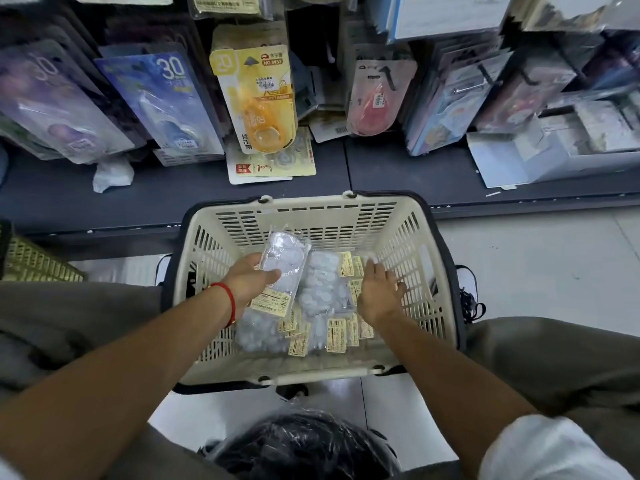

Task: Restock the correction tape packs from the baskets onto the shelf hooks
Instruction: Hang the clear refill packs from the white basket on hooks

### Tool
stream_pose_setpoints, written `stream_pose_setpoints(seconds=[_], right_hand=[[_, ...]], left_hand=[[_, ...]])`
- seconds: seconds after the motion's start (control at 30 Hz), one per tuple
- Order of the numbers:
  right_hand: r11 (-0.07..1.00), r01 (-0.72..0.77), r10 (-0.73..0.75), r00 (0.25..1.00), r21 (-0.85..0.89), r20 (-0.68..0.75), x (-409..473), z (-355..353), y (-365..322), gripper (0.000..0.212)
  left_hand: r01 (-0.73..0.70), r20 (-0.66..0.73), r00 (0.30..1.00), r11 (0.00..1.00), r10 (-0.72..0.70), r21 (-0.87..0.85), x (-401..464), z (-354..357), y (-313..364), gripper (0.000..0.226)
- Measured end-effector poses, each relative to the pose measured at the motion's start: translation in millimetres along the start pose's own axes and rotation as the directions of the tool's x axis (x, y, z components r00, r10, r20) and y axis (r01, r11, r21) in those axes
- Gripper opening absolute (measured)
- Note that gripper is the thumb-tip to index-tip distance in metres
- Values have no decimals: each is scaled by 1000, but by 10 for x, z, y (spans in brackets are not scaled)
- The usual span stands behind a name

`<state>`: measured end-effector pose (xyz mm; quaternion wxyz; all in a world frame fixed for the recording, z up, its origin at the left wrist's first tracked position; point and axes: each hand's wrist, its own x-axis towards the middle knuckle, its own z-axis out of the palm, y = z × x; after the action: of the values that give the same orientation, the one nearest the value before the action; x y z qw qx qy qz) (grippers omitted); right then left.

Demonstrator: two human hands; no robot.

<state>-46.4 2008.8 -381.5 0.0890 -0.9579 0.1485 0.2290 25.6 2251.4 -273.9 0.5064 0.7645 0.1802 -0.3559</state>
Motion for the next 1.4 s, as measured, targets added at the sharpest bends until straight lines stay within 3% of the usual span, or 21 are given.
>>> stream_pose_setpoints(seconds=[0.13,0.4,0.5,0.6,0.7,0.77,0.83,0.9,0.97,1.07,1.13,1.17,1.23,1.3,1.37,1.4], right_hand=[[994,40,-52,992,-99,-115,46,48,97,96],[965,-70,88,994,251,-62,32,-125,149,77],[880,-65,136,984,470,-118,-41,-435,161,67],[739,-67,129,991,671,-44,-9,-993,231,39],[599,-42,-117,983,800,138,-58,-1546,334,26],[598,24,-316,925,801,208,-137,-1753,313,32],[622,134,-462,859,772,223,-194,-1834,151,31],[628,243,-526,833,740,172,-193,-1798,-121,26],[665,360,-502,864,654,34,-175,-1710,-399,24],[729,515,-420,856,450,-300,-75,-1510,-600,36],[775,486,-322,853,404,-411,31,-1364,-576,27],[826,421,-289,887,375,-360,91,-1274,-530,22],[928,299,-289,954,223,-76,166,-997,-445,32],[944,298,-324,916,140,235,126,-630,-429,72],[937,342,-342,867,66,363,21,-284,-499,110],[931,365,-346,862,21,371,-10,-141,-532,117]], left_hand=[[10,1,1000,1000,-10,25,-5,61,-6,48],[39,24,999,997,-37,-70,-10,118,29,39],[39,4,999,989,-39,-139,6,132,91,34],[43,-37,998,990,-48,-131,14,149,193,49],[7,-84,996,997,-13,-73,43,160,235,58],[-18,-68,998,997,13,-78,45,164,248,65],[-1,56,998,996,6,-86,22,130,286,72],[-5,332,943,1000,13,-24,-8,39,309,71],[-75,516,856,995,28,72,4,-73,260,61],[-50,506,863,996,7,71,42,-208,164,60],[12,415,910,1000,-16,12,86,-316,96,65],[37,369,929,999,-31,-11,111,-378,52,65],[77,288,955,997,-68,-22,177,-478,-57,61],[125,198,973,992,-118,-24,222,-543,-159,54],[155,158,976,987,-147,-39,244,-561,-223,42],[164,155,976,985,-154,-57,239,-565,-238,38]])
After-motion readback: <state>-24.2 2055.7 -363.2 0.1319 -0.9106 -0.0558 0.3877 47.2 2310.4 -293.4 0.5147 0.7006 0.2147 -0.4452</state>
